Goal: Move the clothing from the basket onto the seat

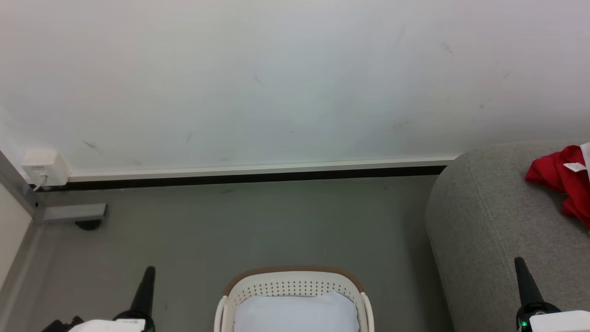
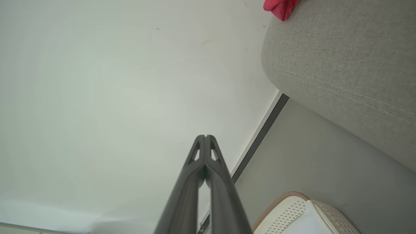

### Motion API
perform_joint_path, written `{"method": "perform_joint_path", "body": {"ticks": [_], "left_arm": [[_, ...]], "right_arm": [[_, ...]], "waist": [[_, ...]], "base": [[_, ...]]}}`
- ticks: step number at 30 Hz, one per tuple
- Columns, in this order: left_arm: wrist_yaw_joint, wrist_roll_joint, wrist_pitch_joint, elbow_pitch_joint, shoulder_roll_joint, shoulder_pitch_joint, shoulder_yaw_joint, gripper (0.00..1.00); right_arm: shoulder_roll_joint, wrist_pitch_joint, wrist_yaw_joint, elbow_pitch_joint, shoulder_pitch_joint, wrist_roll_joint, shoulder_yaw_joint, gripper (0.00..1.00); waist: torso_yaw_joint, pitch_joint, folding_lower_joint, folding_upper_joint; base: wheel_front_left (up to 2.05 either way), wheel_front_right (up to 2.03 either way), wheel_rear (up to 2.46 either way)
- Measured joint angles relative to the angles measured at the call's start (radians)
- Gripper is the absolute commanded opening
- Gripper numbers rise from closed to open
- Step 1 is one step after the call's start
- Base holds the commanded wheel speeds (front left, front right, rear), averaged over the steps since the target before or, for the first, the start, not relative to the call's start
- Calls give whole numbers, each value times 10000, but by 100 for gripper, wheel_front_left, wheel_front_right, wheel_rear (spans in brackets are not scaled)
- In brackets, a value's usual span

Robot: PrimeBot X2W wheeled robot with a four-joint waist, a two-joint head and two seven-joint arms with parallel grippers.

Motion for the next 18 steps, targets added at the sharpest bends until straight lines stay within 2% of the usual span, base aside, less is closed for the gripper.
{"method": "perform_joint_path", "body": {"ticks": [18], "left_arm": [[-203,-1336,355,-90,-12,-221,150,0]], "right_arm": [[2,362,0,-190,-142,1503,-232,0]], "waist": [[88,84,0,0]], "base": [[0,0,0]]}}
